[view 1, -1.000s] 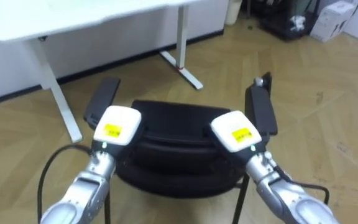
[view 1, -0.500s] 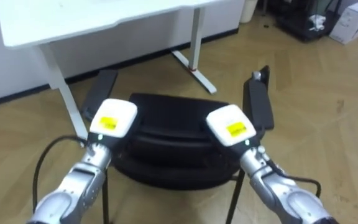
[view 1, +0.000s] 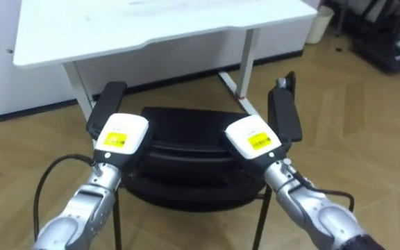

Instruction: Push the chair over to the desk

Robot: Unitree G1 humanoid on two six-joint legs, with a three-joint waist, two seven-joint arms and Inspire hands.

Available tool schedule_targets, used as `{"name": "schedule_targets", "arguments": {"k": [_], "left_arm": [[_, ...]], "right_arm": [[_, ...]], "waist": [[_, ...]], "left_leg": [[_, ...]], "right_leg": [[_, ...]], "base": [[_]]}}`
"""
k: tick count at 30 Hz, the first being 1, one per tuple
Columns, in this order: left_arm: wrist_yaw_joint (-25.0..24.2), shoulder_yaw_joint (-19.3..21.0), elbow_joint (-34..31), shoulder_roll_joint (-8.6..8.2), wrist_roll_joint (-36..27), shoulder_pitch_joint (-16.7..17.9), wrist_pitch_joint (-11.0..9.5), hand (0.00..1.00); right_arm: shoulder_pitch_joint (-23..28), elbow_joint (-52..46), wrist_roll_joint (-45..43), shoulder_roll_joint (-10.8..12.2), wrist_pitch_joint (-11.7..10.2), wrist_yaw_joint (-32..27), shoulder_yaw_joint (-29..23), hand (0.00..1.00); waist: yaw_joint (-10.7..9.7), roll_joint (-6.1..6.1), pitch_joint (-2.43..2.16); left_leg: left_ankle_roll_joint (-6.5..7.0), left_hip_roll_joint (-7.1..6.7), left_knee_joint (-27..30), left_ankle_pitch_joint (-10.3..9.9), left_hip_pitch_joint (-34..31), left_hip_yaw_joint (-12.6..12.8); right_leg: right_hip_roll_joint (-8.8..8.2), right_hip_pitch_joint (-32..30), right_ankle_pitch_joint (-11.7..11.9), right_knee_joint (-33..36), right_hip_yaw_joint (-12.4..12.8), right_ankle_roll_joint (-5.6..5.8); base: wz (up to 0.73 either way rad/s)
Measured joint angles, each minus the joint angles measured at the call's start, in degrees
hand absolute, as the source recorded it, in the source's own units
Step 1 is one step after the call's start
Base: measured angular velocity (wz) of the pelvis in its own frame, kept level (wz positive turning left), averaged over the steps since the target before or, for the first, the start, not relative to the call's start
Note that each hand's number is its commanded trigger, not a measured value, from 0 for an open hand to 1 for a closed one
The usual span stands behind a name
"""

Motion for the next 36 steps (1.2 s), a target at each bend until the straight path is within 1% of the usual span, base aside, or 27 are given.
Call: {"name": "schedule_targets", "arguments": {"k": [1, 2, 3, 5, 7, 9, 10, 11, 12, 13, 14, 15, 16, 19, 21, 22, 23, 24, 25, 26, 27, 28, 29, 30, 32, 34, 36], "left_arm": [[0.0, 0.0, 0.0, -0.05, -0.1, 0.3, 0.1, 1.00], [0.3, 0.0, -0.1, -0.19, -0.1, 0.8, 0.1, 1.00], [0.7, 0.0, 0.0, -0.38, -0.1, 1.1, 0.1, 1.00], [1.0, 0.0, 0.1, -0.64, 0.2, 1.2, 0.4, 1.00], [1.8, -0.2, 0.0, -0.75, 0.2, 1.6, 0.6, 1.00], [2.1, -0.6, -0.9, -0.90, 0.2, 2.0, 1.3, 1.00], [2.1, -1.0, -1.1, -0.88, 0.3, 2.0, 1.3, 1.00], [2.2, -1.5, -1.7, -0.72, 0.3, 2.4, 1.6, 1.00], [2.3, -1.6, -2.8, -0.45, 0.3, 3.4, 1.8, 1.00], [2.3, -1.6, -3.5, -0.25, 0.3, 3.7, 1.9, 1.00], [2.2, -1.6, -4.9, 0.20, 0.3, 4.0, 1.9, 1.00], [2.1, -1.2, -5.4, 0.38, 0.3, 3.9, 1.9, 1.00], [1.9, -1.1, -5.7, 0.35, 0.4, 3.9, 1.9, 1.00], [1.5, -0.5, -6.1, 0.07, 0.6, 3.5, 1.8, 1.00], [0.7, -0.6, -6.2, -0.29, 0.5, 2.6, 1.7, 1.00], [0.5, -0.7, -6.2, -0.29, 0.5, 2.5, 1.7, 1.00], [0.2, -0.9, -6.2, -0.32, 0.5, 2.4, 1.5, 1.00], [-0.2, -0.9, -6.0, -0.32, 0.5, 2.2, 1.2, 1.00], [-0.4, -1.0, -5.9, -0.33, 0.5, 2.1, 1.1, 1.00], [-0.4, -1.1, -5.1, -0.32, 0.5, 1.7, 0.5, 1.00], [-0.4, -1.6, -4.1, -0.37, 0.5, 0.9, 0.0, 1.00], [-0.4, -1.9, -3.6, -0.52, 0.5, 0.5, -0.2, 1.00], [-0.4, -1.9, -2.9, -0.55, 0.6, 0.0, -0.7, 1.00], [-0.4, -2.1, -2.2, -0.19, 0.7, -1.0, -1.2, 1.00], [-0.4, -2.5, -0.1, -0.23, 0.7, -2.2, -2.2, 1.00], [-0.5, -2.9, 0.4, 0.00, 0.7, -2.8, -2.8, 1.00], [-0.5, -2.9, 0.2, 0.21, 0.8, -2.2, -3.5, 1.00]], "right_arm": [[0.0, 0.0, 0.0, 0.0, -0.2, 0.1, 0.0, 1.00], [0.2, 0.0, -0.1, 0.0, -0.5, 0.2, 0.0, 1.00], [0.3, 0.1, -0.1, -0.1, -0.5, 0.2, 0.0, 1.00], [0.3, 0.2, -0.1, -0.2, -0.6, 0.2, 0.0, 1.00], [0.4, 0.1, -0.1, -0.7, -1.0, 0.2, 0.0, 1.00], [0.7, -0.3, -0.2, -1.0, -1.1, -0.4, 0.0, 1.00], [1.2, -0.5, -0.1, -1.3, -1.1, -0.8, 0.0, 1.00], [1.9, -1.0, -0.1, -1.9, -1.2, -1.4, 0.0, 1.00], [2.6, -1.5, -0.2, -1.9, -1.2, -2.0, 0.0, 1.00], [2.8, -2.0, -0.3, -2.1, -1.2, -2.1, 0.0, 1.00], [3.4, -3.5, -0.3, -2.3, -0.8, -2.2, 0.0, 1.00], [3.7, -4.8, -0.4, -2.3, -0.2, -2.2, -0.1, 1.00], [3.9, -5.3, -0.4, -2.4, 0.1, -2.2, -0.2, 1.00], [4.0, -6.4, -0.8, -2.8, 0.6, -2.2, -0.5, 1.00], [3.9, -7.1, -0.6, -3.7, 1.0, -1.9, -0.6, 1.00], [4.0, -7.1, -0.4, -3.9, 1.0, -1.9, -0.6, 1.00], [4.3, -7.2, -0.1, -4.1, 1.0, -2.2, -0.6, 1.00], [4.6, -7.1, 0.0, -4.2, 1.0, -2.5, -0.6, 1.00], [4.8, -7.0, 0.0, -4.2, 1.0, -2.6, -0.6, 1.00], [5.1, -6.8, 0.0, -4.1, 1.1, -3.0, -0.6, 1.00], [5.6, -6.7, 0.0, -4.2, 1.4, -3.5, -0.7, 1.00], [6.0, -6.3, 0.0, -4.1, 1.5, -4.0, -0.9, 1.00], [6.4, -6.1, -0.1, -3.9, 1.8, -4.5, -1.0, 1.00], [6.7, -6.4, -0.3, -3.4, 2.6, -4.5, -1.2, 1.00], [7.1, -6.4, -0.2, -3.3, 3.3, -4.6, -1.2, 1.00], [8.0, -6.6, 0.0, -3.2, 3.4, -5.1, -1.0, 1.00], [9.1, -7.3, 0.0, -3.1, 3.7, -5.1, -0.5, 1.00]], "waist": [[0.1, -0.03, 0.01], [0.0, -0.23, 0.00], [-0.2, -0.45, 0.14], [-0.1, -0.92, 0.38], [-0.2, -1.15, 0.41], [-0.8, -1.70, 0.42], [-0.7, -2.02, 0.26], [-0.3, -2.10, 0.20], [0.3, -2.15, 0.03], [0.5, -2.21, -0.05], [0.0, -2.82, -0.37], [-0.6, -3.38, -0.67], [-0.6, -3.52, -0.76], [-0.6, -4.57, -0.49], [-0.6, -4.23, -0.38], [-0.8, -4.20, -0.37], [-1.0, -4.11, -0.21], [-1.2, -3.66, 0.10], [-1.5, -3.50, 0.19], [-2.0, -2.89, 0.43], [-2.2, -2.37, 0.33], [-2.3, -1.73, 0.41], [-2.3, -1.46, 0.25], [-2.4, -1.40, 0.25], [-2.5, -1.33, 0.27], [-2.3, -1.26, 0.33], [-3.0, -1.30, 0.36]], "left_leg": [[-0.20, 0.09, 2.2, 1.4, -1.0, -0.2], [-0.14, 0.17, 6.2, 4.4, -2.8, -0.6], [0.04, 0.35, 8.4, 4.6, -4.3, -0.8], [0.27, 0.87, 7.8, 4.2, -7.2, 0.0], [0.29, 0.63, 2.2, 4.2, -10.1, 0.1], [-0.04, -0.62, -11.5, 5.0, -12.5, 1.1], [-0.47, -1.24, -15.3, 5.5, -12.8, 1.4], [0.21, -2.24, -22.3, 8.6, -12.8, 1.5], [0.70, -2.71, -26.5, 13.1, -12.3, 1.5], [1.02, -3.09, -27.9, 15.0, -11.8, 1.5], [2.20, -4.22, -29.6, 17.5, -11.2, 1.6], [2.92, -5.31, -30.4, 18.0, -10.4, 2.2], [3.32, -5.62, -30.4, 18.4, -10.1, 2.8], [4.66, -7.90, -28.9, 15.9, -8.8, 5.4], [5.70, -8.71, -26.9, 12.7, -8.5, 6.5], [5.91, -8.83, -26.5, 12.0, -8.4, 6.5], [6.50, -9.06, -25.9, 10.8, -7.5, 6.9], [6.95, -9.15, -25.1, 9.4, -6.4, 7.1], [7.20, -9.18, -24.8, 8.7, -5.8, 7.0], [7.71, -9.20, -24.5, 7.7, -4.8, 6.8], [8.03, -9.09, -24.2, 6.8, -3.8, 6.2], [8.22, -8.97, -24.1, 6.3, -3.2, 5.7], [8.47, -8.81, -24.4, 5.7, -2.4, 5.2], [8.68, -8.53, -24.4, 5.4, -2.2, 5.1], [8.72, -8.33, -25.6, 5.4, -0.7, 4.2], [8.45, -8.08, -26.9, 5.2, 0.9, 3.5], [7.76, -7.74, -27.2, 4.1, 2.3, 1.4]], "right_leg": [[0.02, 0.9, -0.5, 0.2, 0.0, -0.36], [-0.12, 2.4, -1.7, 0.2, -0.1, -0.54], [-0.20, 3.9, -2.5, -0.2, -0.4, -0.58], [-0.35, 5.8, -3.2, -1.3, -0.5, -0.52], [-0.60, 7.4, -3.5, -2.7, -0.5, -0.28], [-1.00, 8.9, -4.6, -4.3, -0.5, 0.42], [-1.08, 9.3, -5.0, -4.5, 0.2, 0.81], [-1.43, 10.3, -5.6, -4.9, 0.9, 1.40], [-1.84, 11.3, -5.9, -5.6, 1.6, 1.89], [-2.19, 11.6, -6.1, -5.7, 1.6, 2.11], [-2.73, 11.6, -6.8, -5.7, 2.0, 2.98], [-3.74, 11.8, -7.5, -5.6, 2.3, 4.02], [-4.25, 11.9, -7.7, -5.6, 2.5, 4.40], [-6.80, 13.3, -8.6, -5.5, 3.3, 6.25], [-9.29, 12.0, -9.3, 0.9, 2.2, 7.57], [-9.99, 11.2, -9.3, 3.6, 1.4, 7.70], [-11.73, 9.2, -8.5, 9.8, 0.4, 9.01], [-13.21, 7.9, -6.7, 14.5, 0.0, 9.48], [-13.55, 7.5, -5.6, 16.5, -0.1, 9.40], [-14.16, 6.8, -3.2, 19.8, -0.1, 9.15], [-14.33, 5.9, -0.2, 22.2, -0.2, 9.13], [-14.24, 5.4, 1.1, 23.1, -0.1, 8.89], [-14.04, 4.6, 0.6, 24.2, 0.1, 9.10], [-13.33, 3.3, -2.0, 24.5, 0.5, 9.00], [-11.61, 0.9, -4.6, 23.4, 1.3, 8.59], [-9.06, -1.7, -5.1, 19.6, 3.7, 8.47], [-6.54, -3.9, -4.0, 10.1, 5.6, 7.63]], "base": [[0.04], [0.14], [0.15], [0.05], [-0.03], [0.00], [-0.07], [-0.33], [-0.45], [-0.36], [-0.05], [0.00], [-0.09], [-0.25], [-0.18], [-0.08], [-0.10], [-0.11], [-0.07], [0.03], [0.07], [0.00], [0.00], [0.03], [0.15], [0.17], [0.39]]}}
